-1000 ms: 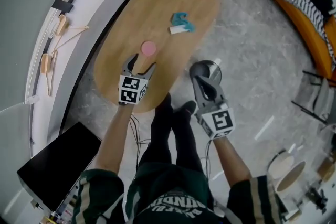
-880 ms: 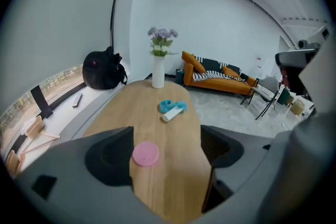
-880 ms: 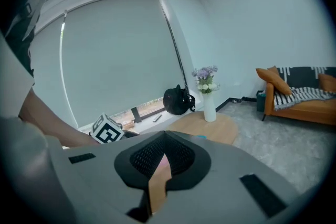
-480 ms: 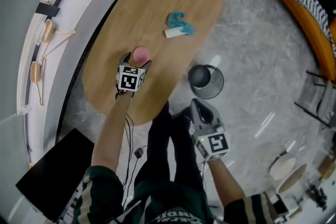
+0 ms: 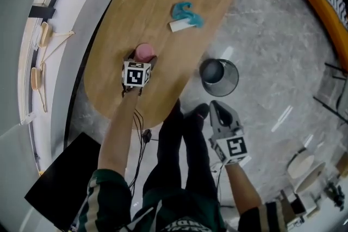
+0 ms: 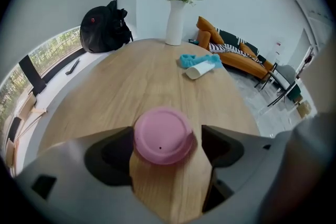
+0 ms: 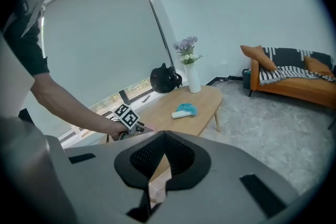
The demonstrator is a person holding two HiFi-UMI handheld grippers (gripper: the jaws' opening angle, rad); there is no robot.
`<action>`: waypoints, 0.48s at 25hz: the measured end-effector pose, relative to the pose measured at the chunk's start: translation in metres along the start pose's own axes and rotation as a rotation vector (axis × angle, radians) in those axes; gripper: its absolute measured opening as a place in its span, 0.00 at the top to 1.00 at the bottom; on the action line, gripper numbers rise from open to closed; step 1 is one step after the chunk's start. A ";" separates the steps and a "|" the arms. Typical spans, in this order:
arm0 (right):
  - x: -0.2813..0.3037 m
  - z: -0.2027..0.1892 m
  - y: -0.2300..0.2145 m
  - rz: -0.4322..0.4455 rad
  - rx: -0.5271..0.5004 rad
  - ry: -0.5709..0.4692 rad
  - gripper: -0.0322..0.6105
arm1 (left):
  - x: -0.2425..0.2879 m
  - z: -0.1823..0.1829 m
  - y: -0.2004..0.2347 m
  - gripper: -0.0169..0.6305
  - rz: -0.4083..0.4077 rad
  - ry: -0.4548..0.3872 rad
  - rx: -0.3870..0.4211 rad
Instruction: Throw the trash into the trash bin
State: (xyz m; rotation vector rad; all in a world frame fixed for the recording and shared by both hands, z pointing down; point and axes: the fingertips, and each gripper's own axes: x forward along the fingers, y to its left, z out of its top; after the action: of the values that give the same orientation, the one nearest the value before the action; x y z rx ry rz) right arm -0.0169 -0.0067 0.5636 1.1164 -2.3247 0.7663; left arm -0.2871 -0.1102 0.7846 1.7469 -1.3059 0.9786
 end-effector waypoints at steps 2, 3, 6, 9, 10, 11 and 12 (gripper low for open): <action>0.000 -0.004 -0.004 -0.017 -0.006 0.007 0.95 | 0.003 -0.004 0.001 0.37 0.010 0.008 0.016; 0.000 -0.006 -0.004 -0.022 -0.008 0.011 0.95 | 0.003 -0.006 0.002 0.37 0.018 0.007 0.023; 0.000 -0.009 -0.004 -0.025 -0.005 0.010 0.95 | 0.002 -0.008 0.001 0.42 0.027 -0.010 0.028; 0.002 -0.006 -0.002 -0.018 0.035 -0.028 0.95 | -0.001 -0.003 0.000 0.42 0.025 -0.036 0.037; 0.001 -0.007 -0.002 -0.018 0.048 -0.033 0.95 | -0.003 0.000 -0.002 0.42 0.025 -0.046 0.039; -0.001 -0.009 -0.003 -0.020 0.057 -0.033 0.95 | -0.005 0.002 -0.007 0.42 0.021 -0.056 0.039; -0.003 -0.010 -0.005 -0.023 0.062 -0.032 0.95 | -0.007 0.004 -0.013 0.42 0.014 -0.066 0.039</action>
State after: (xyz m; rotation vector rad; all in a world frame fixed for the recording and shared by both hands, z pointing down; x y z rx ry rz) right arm -0.0097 -0.0009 0.5704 1.1883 -2.3247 0.8228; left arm -0.2747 -0.1083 0.7749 1.8155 -1.3503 0.9675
